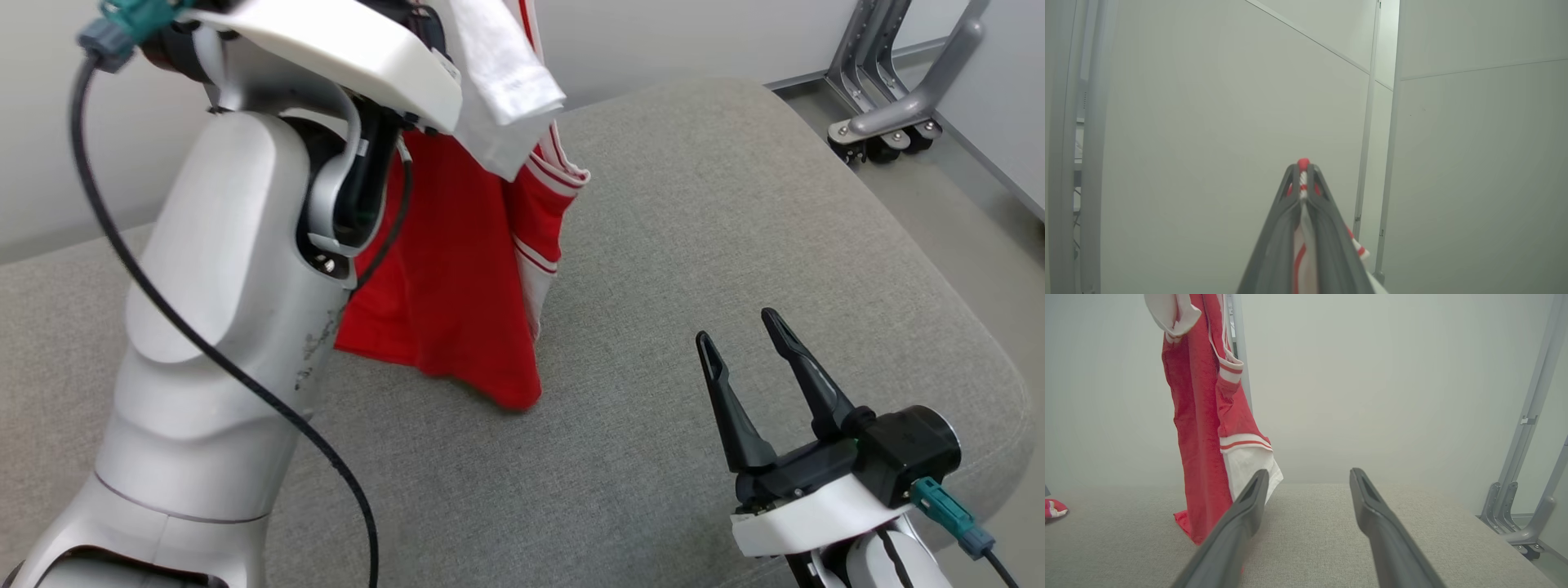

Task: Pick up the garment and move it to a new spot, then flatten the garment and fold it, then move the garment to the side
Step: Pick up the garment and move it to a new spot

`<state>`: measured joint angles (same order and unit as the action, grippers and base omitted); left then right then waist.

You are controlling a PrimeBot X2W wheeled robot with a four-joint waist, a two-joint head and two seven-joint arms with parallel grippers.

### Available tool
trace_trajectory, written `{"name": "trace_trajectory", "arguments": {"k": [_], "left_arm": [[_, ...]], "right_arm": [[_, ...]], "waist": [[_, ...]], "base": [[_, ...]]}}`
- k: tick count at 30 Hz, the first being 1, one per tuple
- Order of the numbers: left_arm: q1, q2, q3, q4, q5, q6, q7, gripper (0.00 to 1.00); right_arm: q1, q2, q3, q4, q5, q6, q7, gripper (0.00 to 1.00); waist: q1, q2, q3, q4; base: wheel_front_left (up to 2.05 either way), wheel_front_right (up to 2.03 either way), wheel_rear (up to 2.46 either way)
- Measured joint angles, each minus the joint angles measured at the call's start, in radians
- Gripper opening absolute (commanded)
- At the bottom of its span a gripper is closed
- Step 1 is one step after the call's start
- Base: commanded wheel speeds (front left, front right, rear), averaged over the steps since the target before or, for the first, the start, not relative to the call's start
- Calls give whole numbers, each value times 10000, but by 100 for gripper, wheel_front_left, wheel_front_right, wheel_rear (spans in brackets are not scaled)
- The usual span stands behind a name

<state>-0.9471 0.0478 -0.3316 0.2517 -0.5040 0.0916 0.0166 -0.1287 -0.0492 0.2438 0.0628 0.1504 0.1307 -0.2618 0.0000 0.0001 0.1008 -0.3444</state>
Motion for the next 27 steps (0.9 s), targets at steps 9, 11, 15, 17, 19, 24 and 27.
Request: {"name": "trace_trajectory", "arguments": {"k": [9,11,15,17,19,24,27], "left_arm": [[758,2,-926,1860,-573,155,-788,0],[1146,90,-949,2280,-602,134,-940,0],[1892,487,-869,3053,-554,155,-1503,0],[2237,731,-796,3348,-472,242,-1862,0],[2559,947,-702,3588,-405,336,-2150,0],[3475,1208,-405,3881,-428,462,-2587,0],[3956,1164,-326,3908,-621,311,-2648,47]], "right_arm": [[-79,2,-190,-128,75,0,0,100],[-113,2,-209,-146,73,0,0,100],[-195,4,-184,-167,67,0,0,100],[-234,6,-167,-167,58,0,0,100],[-255,8,-161,-165,42,0,0,100],[-239,6,-178,-138,-81,0,0,100],[-161,6,-174,-102,-150,0,0,100]], "waist": [[0,0,496,214],[0,0,590,345],[1,0,772,567],[0,0,841,650],[0,0,878,721],[0,0,849,913],[0,0,755,1057]], "base": [[0,0,0],[0,0,0],[0,0,0],[0,0,0],[0,0,0],[0,0,0],[0,0,0]]}}
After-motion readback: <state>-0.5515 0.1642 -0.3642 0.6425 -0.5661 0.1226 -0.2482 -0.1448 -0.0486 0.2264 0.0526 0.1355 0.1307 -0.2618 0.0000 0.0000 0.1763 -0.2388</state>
